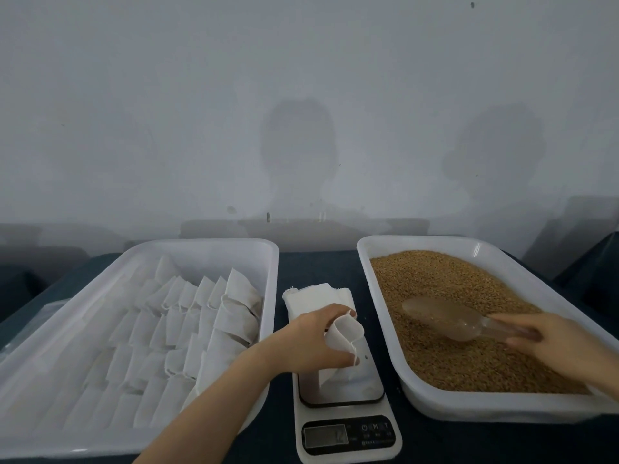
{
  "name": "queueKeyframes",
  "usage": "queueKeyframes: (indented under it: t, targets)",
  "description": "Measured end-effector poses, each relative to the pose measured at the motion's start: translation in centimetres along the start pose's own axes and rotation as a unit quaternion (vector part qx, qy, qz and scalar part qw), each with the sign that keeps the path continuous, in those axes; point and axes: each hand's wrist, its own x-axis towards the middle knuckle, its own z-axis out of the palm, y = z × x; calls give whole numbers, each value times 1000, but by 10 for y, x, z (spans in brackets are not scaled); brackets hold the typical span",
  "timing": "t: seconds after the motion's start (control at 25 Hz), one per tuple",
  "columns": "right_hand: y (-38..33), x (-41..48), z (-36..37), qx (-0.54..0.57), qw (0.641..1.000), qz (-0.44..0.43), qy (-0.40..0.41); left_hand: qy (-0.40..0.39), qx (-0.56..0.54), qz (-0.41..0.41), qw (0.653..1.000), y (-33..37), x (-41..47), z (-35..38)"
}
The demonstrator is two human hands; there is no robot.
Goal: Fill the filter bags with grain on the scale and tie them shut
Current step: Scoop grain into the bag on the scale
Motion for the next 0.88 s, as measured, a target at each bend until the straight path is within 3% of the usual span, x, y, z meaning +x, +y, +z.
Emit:
queueKeyframes:
  t: [0.2, 0.44, 0.88]
  targets:
    - [-7, -16, -14, 5, 1000, -17, 2, 2, 2, -7, 1000, -1, 1, 1]
    - [-66, -35, -41, 25, 991, -129, -28, -2, -2, -5, 1000, 0, 3, 1]
    - [-115, -22, -51, -76, 981, -168, -66, 7, -18, 2, 1000, 3, 2, 0]
